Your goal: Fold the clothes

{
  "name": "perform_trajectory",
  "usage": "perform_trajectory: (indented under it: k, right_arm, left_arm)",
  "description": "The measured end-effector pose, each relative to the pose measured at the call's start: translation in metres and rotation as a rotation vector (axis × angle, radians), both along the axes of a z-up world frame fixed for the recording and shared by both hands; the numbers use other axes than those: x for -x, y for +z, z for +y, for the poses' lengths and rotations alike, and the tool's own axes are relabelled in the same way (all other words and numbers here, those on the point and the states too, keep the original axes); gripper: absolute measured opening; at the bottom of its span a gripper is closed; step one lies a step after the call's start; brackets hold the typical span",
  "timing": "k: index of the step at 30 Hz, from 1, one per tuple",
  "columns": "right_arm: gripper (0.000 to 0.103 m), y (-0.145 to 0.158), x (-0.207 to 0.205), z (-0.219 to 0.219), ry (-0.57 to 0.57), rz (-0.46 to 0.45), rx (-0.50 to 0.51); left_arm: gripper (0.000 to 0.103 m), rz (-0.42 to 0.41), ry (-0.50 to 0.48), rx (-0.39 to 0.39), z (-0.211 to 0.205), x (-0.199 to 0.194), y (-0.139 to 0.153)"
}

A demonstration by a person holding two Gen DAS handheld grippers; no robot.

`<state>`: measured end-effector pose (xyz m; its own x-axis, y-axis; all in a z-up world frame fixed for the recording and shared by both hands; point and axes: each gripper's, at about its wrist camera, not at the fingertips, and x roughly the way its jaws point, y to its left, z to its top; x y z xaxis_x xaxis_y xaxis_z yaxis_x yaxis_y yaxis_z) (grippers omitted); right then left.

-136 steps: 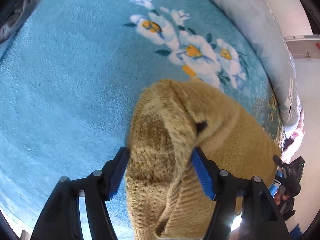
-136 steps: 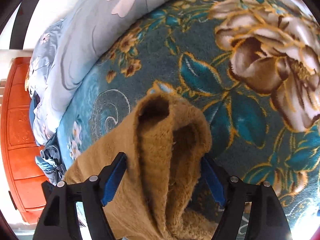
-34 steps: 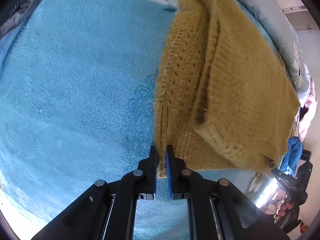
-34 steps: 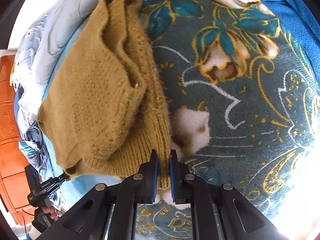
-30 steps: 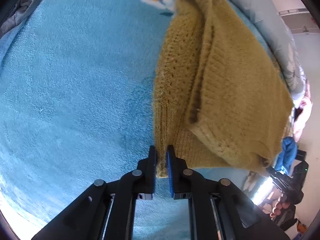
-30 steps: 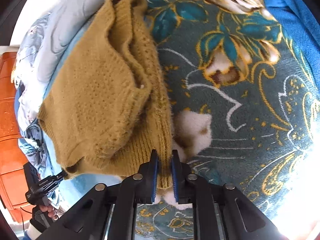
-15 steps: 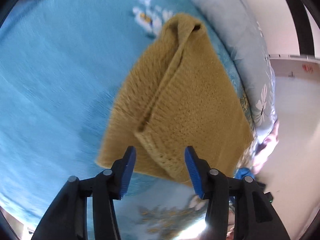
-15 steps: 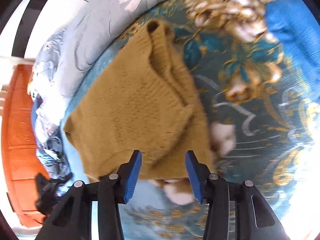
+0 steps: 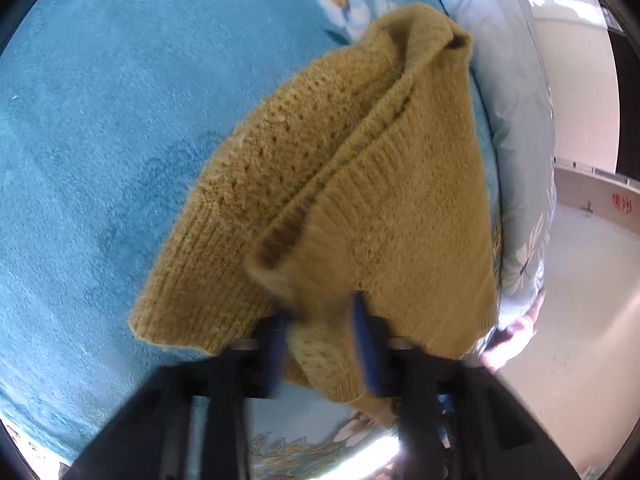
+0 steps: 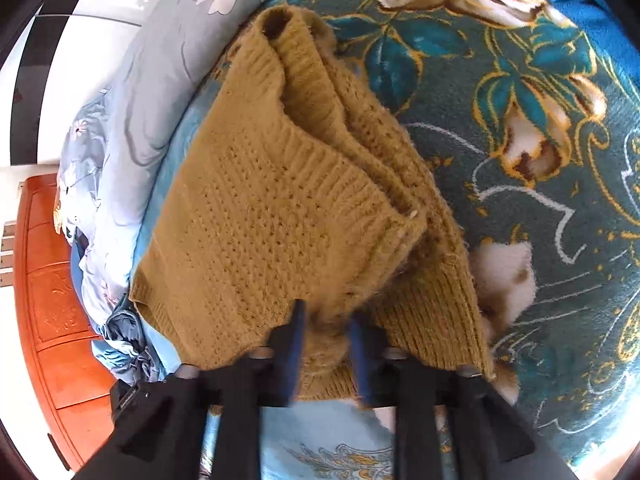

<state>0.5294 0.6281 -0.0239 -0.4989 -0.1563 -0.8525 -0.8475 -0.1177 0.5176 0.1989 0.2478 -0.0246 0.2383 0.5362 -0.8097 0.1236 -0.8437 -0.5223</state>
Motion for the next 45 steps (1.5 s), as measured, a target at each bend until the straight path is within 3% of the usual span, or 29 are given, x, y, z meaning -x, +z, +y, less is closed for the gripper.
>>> perform_trajectory:
  k: [3, 6, 8, 11, 15, 17, 19, 28, 31, 34, 35, 36, 38, 39, 40, 42, 45]
  right_arm:
    - [0.011, 0.008, 0.007, 0.002, 0.024, 0.013, -0.015]
    - [0.011, 0.035, 0.001, 0.007, 0.058, 0.071, -0.084]
    - [0.011, 0.055, -0.003, 0.007, 0.076, 0.108, -0.144]
    - [0.011, 0.055, -0.01, 0.003, 0.105, 0.085, -0.158]
    - [0.011, 0.008, -0.017, -0.006, 0.097, -0.02, -0.066]
    - [0.011, -0.004, -0.023, -0.009, 0.079, -0.039, -0.044]
    - [0.011, -0.01, -0.027, -0.011, 0.071, -0.055, -0.034]
    - [0.01, -0.009, -0.031, -0.01, 0.114, -0.088, -0.048]
    - [0.01, 0.001, -0.027, -0.009, 0.142, -0.089, -0.068]
    - [0.014, 0.01, -0.025, -0.009, 0.162, -0.079, -0.079]
    - [0.014, 0.013, -0.025, -0.008, 0.168, -0.076, -0.086]
    - [0.02, 0.017, -0.025, -0.007, 0.175, -0.077, -0.097]
    - [0.044, 0.023, -0.028, -0.004, 0.18, -0.071, -0.113]
    - [0.062, 0.025, -0.031, 0.0, 0.176, -0.061, -0.118]
    - [0.07, 0.027, -0.034, 0.004, 0.173, -0.052, -0.123]
    - [0.073, 0.028, -0.04, 0.012, 0.166, -0.034, -0.127]
    - [0.078, 0.02, -0.042, 0.024, 0.17, -0.014, -0.114]
  left_arm:
    - [0.01, 0.028, 0.038, -0.088, -0.001, 0.0, 0.018]
    - [0.01, 0.136, 0.017, -0.288, 0.002, 0.0, 0.06]
    - [0.01, 0.188, -0.026, -0.351, -0.003, 0.003, 0.078]
    - [0.01, 0.201, -0.131, -0.272, -0.028, -0.003, 0.076]
    - [0.01, 0.122, -0.132, -0.136, -0.027, -0.012, 0.018]
    - [0.011, 0.116, -0.136, -0.096, -0.058, -0.027, 0.007]
    - [0.011, 0.123, -0.151, -0.069, -0.041, -0.028, -0.015]
    - [0.013, 0.177, -0.297, 0.024, -0.041, -0.04, 0.001]
    - [0.022, 0.181, -0.311, 0.037, -0.043, -0.045, 0.013]
    - [0.043, 0.186, -0.326, 0.05, -0.046, -0.051, 0.024]
    - [0.055, 0.187, -0.33, 0.054, -0.047, -0.052, 0.028]
    - [0.063, 0.188, -0.335, 0.059, -0.047, -0.054, 0.032]
    - [0.07, 0.197, -0.334, 0.066, -0.03, -0.059, 0.039]
    - [0.073, 0.205, -0.334, 0.072, -0.015, -0.06, 0.041]
    - [0.074, 0.215, -0.338, 0.081, -0.014, -0.062, 0.046]
    - [0.082, 0.232, -0.354, 0.094, -0.012, -0.067, 0.055]
    - [0.082, 0.249, -0.4, 0.116, 0.015, -0.064, 0.059]
